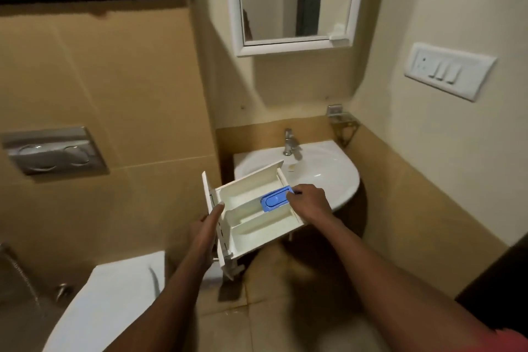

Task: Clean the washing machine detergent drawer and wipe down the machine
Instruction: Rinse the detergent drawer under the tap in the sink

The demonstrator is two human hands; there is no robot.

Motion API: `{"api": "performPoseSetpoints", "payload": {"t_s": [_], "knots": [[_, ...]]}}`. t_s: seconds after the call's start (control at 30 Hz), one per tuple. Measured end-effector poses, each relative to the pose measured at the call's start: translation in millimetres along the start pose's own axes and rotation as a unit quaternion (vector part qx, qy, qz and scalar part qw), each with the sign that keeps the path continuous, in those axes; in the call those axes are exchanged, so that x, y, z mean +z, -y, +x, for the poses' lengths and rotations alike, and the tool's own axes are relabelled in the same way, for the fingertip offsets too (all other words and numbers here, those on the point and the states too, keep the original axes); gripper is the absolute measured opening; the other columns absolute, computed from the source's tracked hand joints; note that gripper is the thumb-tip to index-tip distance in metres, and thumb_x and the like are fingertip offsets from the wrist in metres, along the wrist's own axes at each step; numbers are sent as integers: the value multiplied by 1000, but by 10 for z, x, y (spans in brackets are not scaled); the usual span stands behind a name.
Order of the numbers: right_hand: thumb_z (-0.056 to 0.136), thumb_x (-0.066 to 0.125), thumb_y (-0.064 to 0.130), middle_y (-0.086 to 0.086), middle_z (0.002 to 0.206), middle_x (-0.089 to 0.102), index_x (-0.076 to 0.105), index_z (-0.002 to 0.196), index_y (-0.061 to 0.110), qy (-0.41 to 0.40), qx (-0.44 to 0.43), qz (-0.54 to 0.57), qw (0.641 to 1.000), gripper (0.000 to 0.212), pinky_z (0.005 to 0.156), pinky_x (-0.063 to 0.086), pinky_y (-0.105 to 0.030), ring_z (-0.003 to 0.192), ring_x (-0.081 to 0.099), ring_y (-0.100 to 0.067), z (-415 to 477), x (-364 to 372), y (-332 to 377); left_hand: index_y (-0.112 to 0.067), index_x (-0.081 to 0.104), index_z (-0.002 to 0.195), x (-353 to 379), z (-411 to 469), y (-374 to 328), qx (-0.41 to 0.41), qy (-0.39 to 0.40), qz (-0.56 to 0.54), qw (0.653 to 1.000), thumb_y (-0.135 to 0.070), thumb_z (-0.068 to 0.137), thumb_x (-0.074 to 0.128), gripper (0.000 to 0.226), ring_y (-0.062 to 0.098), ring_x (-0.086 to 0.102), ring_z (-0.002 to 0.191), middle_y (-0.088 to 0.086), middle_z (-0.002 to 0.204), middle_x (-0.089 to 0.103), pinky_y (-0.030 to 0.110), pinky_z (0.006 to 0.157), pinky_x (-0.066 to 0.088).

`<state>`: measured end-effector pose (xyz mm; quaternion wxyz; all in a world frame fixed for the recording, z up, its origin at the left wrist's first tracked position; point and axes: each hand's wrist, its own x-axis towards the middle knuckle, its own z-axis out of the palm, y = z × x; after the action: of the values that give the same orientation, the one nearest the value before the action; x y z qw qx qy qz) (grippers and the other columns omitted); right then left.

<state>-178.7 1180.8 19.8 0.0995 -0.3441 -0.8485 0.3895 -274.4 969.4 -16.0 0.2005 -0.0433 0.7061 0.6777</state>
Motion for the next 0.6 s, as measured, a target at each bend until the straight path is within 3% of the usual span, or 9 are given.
{"api": "performPoseSetpoints", "payload": {"t_s": [0.03, 0.07, 0.13, 0.2, 0.23, 0.3, 0.43, 0.53, 0.6], "knots": [[94, 50, 32, -7, 117, 64, 65, 114, 10, 1, 3, -2, 1000, 34, 85, 44, -29, 110, 57, -27, 7, -26, 5, -5, 66, 107, 22, -3, -52, 6, -3, 5, 1000, -47, 82, 71, 50, 33, 65, 70, 16, 82, 69, 37, 62, 54], [94, 51, 33, -8, 116, 64, 65, 115, 10, -33, 32, 6, 999, 35, 84, 45, -29, 108, 59, -26, 316, -276, -233, -5, 67, 112, 511, 267, -112, 13, 27, 20, 999, -54, 77, 72, 60, 40, 67, 82, 22, 93, 70, 45, 74, 58], [92, 53, 33, -7, 113, 66, 66, 114, 10, -59, 59, -3, 996, 34, 80, 48, -28, 101, 62, -25, 646, -514, -523, -10, 67, 114, 977, 515, -176, 31, 55, 57, 996, -67, 66, 72, 76, 47, 64, 98, 29, 107, 65, 57, 91, 53], [91, 55, 34, -4, 116, 65, 66, 115, 14, -40, 68, -7, 997, 33, 86, 50, -30, 103, 62, -21, 689, -560, -674, -5, 66, 112, 1114, 458, -207, 30, 63, 66, 995, -62, 73, 71, 70, 49, 62, 96, 31, 102, 64, 56, 84, 53], [90, 57, 35, -3, 119, 64, 66, 116, 17, -32, 65, -8, 997, 33, 90, 49, -30, 107, 60, -20, 689, -557, -723, 1, 65, 111, 1114, 455, -173, 31, 55, 66, 996, -55, 80, 70, 64, 45, 63, 85, 29, 88, 64, 51, 74, 53], [89, 58, 35, -1, 122, 63, 66, 115, 20, -37, 72, -10, 997, 31, 92, 46, -28, 112, 57, -17, 793, -581, -791, 2, 68, 101, 1193, 579, -119, 17, 62, 82, 995, -49, 85, 68, 53, 26, 53, 63, 10, 65, 55, 35, 60, 43], [90, 58, 35, 2, 120, 64, 66, 111, 21, -58, 69, -19, 996, 27, 84, 41, -23, 111, 57, -15, 1339, -795, -876, -10, 57, 72, 1641, 1138, -193, -8, 77, 93, 993, -51, 85, 66, 44, 24, 51, 70, 7, 73, 57, 33, 68, 41], [90, 59, 32, 2, 117, 65, 67, 110, 20, -67, 70, -31, 995, 25, 85, 42, -23, 110, 59, -14, 1789, -885, -857, -5, 60, 75, 1922, 1581, -257, -21, 83, 123, 989, -53, 85, 65, 49, 23, 46, 64, 8, 67, 51, 30, 61, 37], [88, 60, 30, 3, 115, 66, 69, 108, 20, -67, 74, -37, 994, 24, 85, 42, -22, 109, 60, -15, 2129, -921, -817, -4, 64, 83, 2048, 1840, -322, -53, 103, 132, 985, -54, 82, 67, 50, 25, 48, 66, 9, 69, 52, 34, 65, 40]]}}
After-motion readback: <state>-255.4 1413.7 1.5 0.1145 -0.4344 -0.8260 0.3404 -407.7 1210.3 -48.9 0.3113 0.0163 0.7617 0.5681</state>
